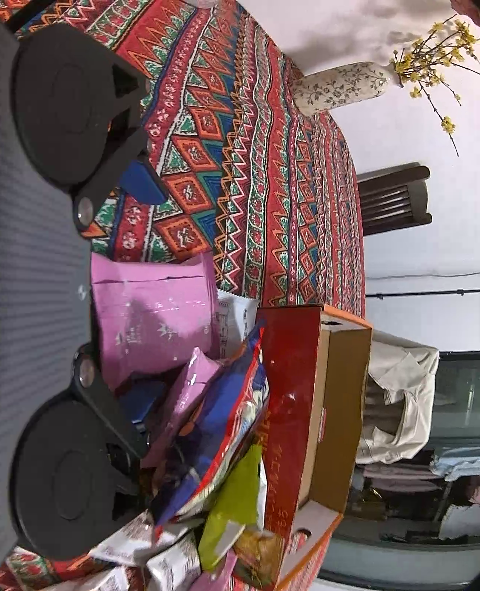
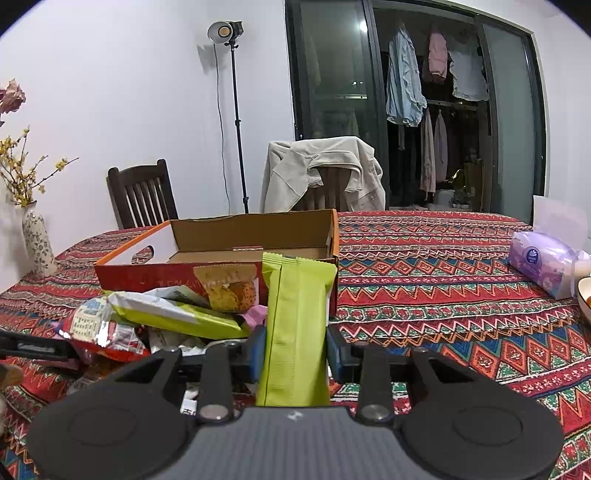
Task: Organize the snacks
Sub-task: 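Grasp the pink packet with the left gripper while the right gripper grasps the lime-green bar, then carry both packets over the box and open both grippers to drop them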
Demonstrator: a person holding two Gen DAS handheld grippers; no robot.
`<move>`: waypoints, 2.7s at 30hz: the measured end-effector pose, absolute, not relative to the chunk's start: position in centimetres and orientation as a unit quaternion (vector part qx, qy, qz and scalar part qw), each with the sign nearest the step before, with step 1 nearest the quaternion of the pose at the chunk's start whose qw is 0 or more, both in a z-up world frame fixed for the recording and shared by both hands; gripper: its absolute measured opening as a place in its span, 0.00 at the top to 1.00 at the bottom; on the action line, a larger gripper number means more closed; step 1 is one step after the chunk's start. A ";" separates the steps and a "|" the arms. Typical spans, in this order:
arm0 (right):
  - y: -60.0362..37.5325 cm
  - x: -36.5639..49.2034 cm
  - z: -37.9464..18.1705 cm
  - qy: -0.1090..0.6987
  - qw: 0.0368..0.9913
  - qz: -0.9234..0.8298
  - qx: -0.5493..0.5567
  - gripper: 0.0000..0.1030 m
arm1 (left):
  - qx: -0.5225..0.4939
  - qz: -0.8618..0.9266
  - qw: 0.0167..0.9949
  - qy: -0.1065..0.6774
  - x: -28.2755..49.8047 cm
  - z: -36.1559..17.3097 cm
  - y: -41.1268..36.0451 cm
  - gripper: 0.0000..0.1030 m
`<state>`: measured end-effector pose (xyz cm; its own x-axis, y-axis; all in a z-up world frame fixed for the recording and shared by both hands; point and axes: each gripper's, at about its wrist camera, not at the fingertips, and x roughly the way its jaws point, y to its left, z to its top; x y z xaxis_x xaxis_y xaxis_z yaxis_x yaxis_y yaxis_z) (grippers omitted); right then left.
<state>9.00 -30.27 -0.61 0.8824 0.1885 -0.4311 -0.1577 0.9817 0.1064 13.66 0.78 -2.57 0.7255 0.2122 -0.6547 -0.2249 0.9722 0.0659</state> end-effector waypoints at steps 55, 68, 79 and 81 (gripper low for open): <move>-26.0 17.0 7.4 0.170 0.980 0.099 0.014 0.68 | -0.030 0.021 0.980 0.198 17.1 8.5 -2.2 0.39; -25.4 26.3 6.7 0.182 0.980 0.075 0.038 0.68 | -0.049 0.042 0.978 0.198 25.8 8.1 -3.0 0.39; -25.7 28.9 3.1 0.201 0.976 0.080 0.039 0.68 | -0.053 0.046 0.970 0.231 28.7 4.3 -1.4 0.39; -25.8 29.0 2.8 0.206 0.975 0.080 0.040 0.67 | -0.056 0.050 0.970 0.230 28.7 4.0 -1.4 0.38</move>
